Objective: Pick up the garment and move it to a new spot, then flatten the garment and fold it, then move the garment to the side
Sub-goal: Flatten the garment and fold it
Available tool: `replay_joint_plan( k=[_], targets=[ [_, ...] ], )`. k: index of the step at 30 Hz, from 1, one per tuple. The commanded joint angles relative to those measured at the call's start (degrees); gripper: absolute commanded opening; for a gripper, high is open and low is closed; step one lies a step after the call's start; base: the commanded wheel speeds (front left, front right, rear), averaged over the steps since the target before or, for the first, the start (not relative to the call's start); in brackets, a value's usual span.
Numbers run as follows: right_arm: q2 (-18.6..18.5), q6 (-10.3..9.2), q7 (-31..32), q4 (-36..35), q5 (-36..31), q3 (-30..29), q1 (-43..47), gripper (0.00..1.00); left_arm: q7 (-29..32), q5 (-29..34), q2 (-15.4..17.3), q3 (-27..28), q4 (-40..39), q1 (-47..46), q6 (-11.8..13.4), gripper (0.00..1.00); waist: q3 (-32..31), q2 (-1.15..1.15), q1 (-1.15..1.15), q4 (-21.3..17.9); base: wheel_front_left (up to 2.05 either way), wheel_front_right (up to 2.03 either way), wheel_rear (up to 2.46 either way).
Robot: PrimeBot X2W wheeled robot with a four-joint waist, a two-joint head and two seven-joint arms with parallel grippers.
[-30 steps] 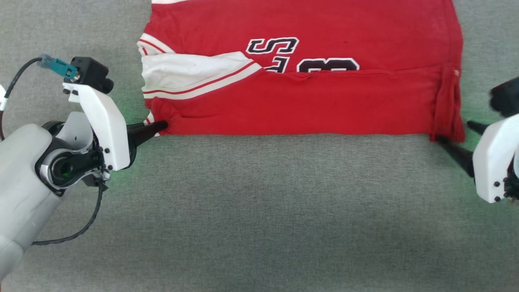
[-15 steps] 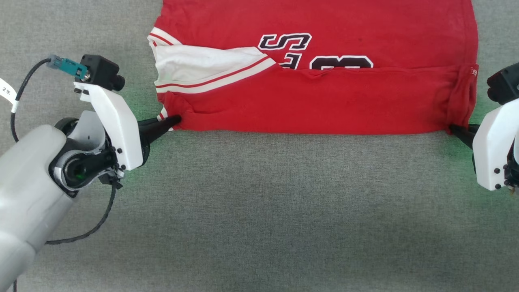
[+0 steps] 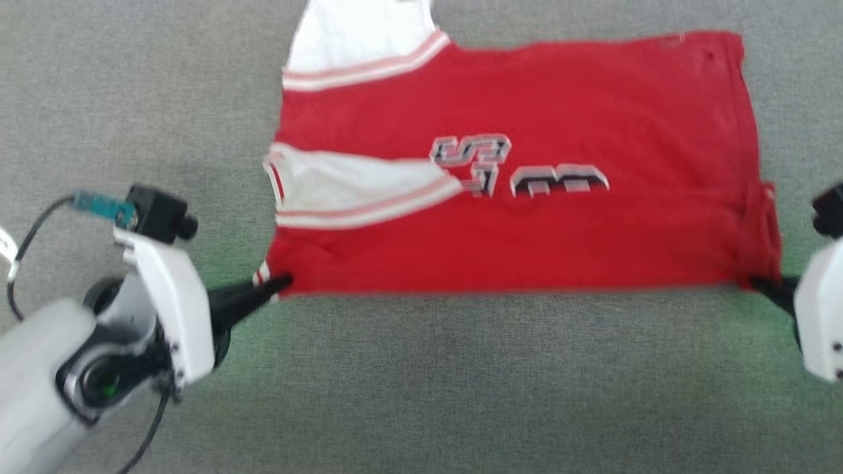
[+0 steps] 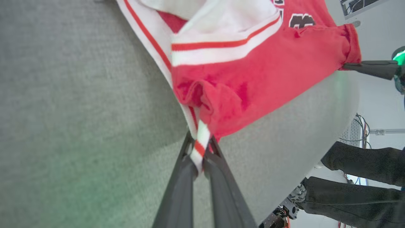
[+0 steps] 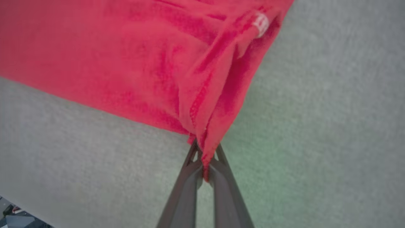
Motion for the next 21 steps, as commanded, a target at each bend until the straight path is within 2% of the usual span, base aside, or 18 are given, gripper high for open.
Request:
replay_joint_plan(
  k=[1,5,12,13,14,15,16,17,18,19,21],
  targets=[
    [-0.69,-0.02,0.50,-0.42,0.23,-0.56,1.39,0.00,-0.50,0.12,0.83,-0.13,-0.85,1.41,-0.11,0.00,-0.18,0.00,0.00,0.14,0.00,0.00,0.00],
    [-2.09,-0.02,2.02,-3.63,0.06,-3.18,7.97,0.00,-2.01,0.34,4.25,-1.11,-5.60,5.66,0.01,0.00,-0.79,0.00,0.00,0.68,0.00,0.00,0.00],
    [1.49,-0.02,2.16,-8.44,-0.22,-6.95,13.74,0.00,-4.95,0.10,5.57,-1.71,-10.33,10.09,1.90,0.00,-1.09,0.00,0.00,0.55,0.00,0.00,0.00],
    [1.99,-0.02,1.64,-8.64,-0.49,-7.34,13.89,0.07,-5.09,0.03,5.45,-1.73,-10.45,10.35,1.96,0.00,-1.14,0.00,0.00,0.51,0.00,0.00,0.00],
    [2.59,-0.02,1.14,-8.64,-0.99,-7.88,13.83,0.41,-5.29,-0.09,5.39,-1.69,-10.50,10.48,2.17,0.00,-1.17,0.00,0.00,0.40,0.00,0.00,0.00],
    [3.21,-0.02,0.82,-8.55,-1.30,-8.18,13.77,0.86,-5.39,-0.21,5.40,-1.67,-10.42,10.51,2.45,0.08,-1.22,0.00,0.00,0.28,0.00,0.00,0.00],
    [3.77,-0.02,0.39,-8.51,-1.73,-8.45,13.63,1.00,-5.04,-0.36,5.50,-1.84,-10.30,10.58,2.61,0.21,-1.33,0.00,0.00,0.15,0.00,0.00,0.00],
    [4.42,-0.02,-0.29,-8.53,-2.28,-9.03,13.35,1.00,-4.81,-0.36,5.72,-1.98,-10.34,10.65,2.73,0.43,-1.40,0.00,0.00,-0.05,0.00,0.00,0.00],
    [5.17,-0.02,-1.00,-8.54,-2.92,-9.45,13.13,1.00,-4.96,-0.36,6.07,-1.80,-10.35,10.69,2.86,0.96,-1.46,0.00,0.00,-0.29,0.00,0.00,0.00],
    [5.90,-0.02,-1.69,-8.77,-3.62,-9.60,12.98,1.00,-5.43,-0.65,6.47,-1.32,-10.25,10.72,3.05,1.00,-1.51,0.00,0.00,-0.56,0.00,0.00,0.00],
    [7.31,-0.01,-3.87,-9.66,-4.96,-10.10,12.35,1.00,-6.54,-0.46,7.57,-0.40,-10.22,10.46,3.32,1.00,-1.58,0.00,0.00,-1.23,0.00,0.00,0.00]
  ],
)
